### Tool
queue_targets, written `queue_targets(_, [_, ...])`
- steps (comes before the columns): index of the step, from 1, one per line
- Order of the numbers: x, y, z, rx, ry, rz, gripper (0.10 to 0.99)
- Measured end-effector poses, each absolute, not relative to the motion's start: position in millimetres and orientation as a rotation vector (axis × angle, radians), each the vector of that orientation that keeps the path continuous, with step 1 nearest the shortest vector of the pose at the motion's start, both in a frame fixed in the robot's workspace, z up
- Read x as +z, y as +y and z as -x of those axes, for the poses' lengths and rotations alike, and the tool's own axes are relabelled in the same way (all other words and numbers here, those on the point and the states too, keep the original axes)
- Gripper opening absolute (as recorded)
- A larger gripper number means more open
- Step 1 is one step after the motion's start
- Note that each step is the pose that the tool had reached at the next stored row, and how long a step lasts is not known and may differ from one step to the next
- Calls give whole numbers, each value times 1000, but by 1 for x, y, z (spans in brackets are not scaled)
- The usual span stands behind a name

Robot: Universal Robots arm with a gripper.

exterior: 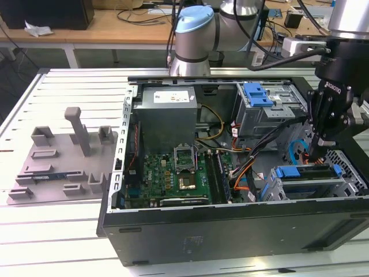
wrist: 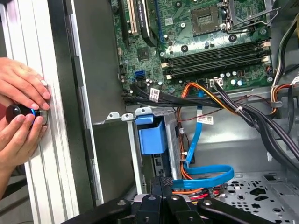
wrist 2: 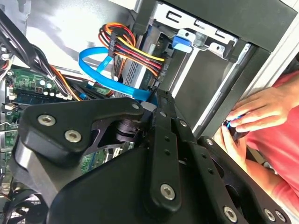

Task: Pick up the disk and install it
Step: 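Insert the second disk wire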

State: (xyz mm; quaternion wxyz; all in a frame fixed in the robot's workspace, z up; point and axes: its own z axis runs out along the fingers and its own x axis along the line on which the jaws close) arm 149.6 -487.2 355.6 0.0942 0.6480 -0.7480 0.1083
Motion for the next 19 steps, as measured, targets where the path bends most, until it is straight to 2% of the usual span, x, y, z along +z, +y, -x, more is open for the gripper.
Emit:
queue_targets(9, [355, -500, -150, 297, -2235, -1930, 102])
queue_targets(19, [354, -501, -150, 292, -2238, -1932, 102])
